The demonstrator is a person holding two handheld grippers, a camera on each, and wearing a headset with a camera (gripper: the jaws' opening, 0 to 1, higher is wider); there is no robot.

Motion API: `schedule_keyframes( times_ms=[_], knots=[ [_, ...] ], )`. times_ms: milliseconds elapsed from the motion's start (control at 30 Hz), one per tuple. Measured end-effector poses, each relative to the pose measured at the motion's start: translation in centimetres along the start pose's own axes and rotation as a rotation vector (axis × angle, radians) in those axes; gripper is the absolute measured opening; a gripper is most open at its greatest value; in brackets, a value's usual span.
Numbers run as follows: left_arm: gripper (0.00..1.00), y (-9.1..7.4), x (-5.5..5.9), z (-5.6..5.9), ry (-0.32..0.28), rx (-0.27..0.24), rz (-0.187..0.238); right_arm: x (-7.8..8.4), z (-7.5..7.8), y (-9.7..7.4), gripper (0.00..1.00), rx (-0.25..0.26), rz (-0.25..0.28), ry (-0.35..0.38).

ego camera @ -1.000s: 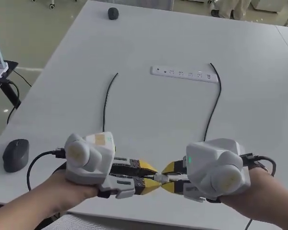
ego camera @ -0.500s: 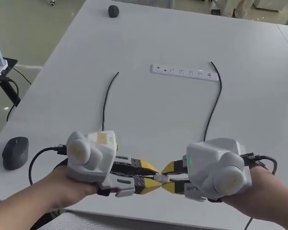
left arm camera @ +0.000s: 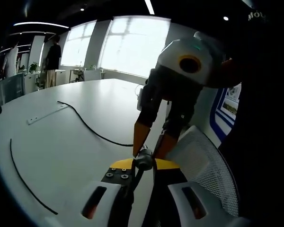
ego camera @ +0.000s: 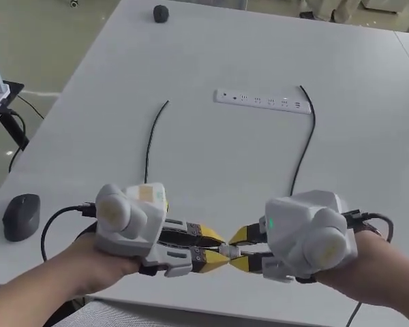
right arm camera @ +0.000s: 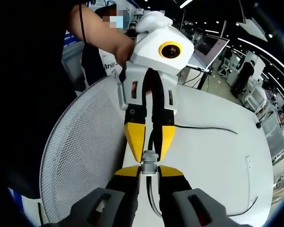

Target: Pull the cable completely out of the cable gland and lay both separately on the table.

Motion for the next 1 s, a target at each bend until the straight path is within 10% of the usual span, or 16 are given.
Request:
schedule_keyframes(
  times_ms=[400, 1000],
  knots=[
    [0.14, 0.1, 0.5, 0.5, 0.061, 0.01, -0.03, 0.9, 0.8, -0.8, 0.16, -0.214, 0.019, 0.306],
    [0.15, -0.1, 0.4, 0.7, 0.089, 0.009, -0.022, 0.8, 1.8, 0.9, 0.14, -0.392, 0.018, 0.381]
  ],
)
Point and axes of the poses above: the centre of the closed fingertips' face, and the gripper's own axes: y roughly forward along the fingers, z roughly to its right, x roughly out of its underside, the point moved 7 cm from there along -y, roughly backward along the fingers, and after that the axes turned 4 degrees about x, right-handed, at the moved point
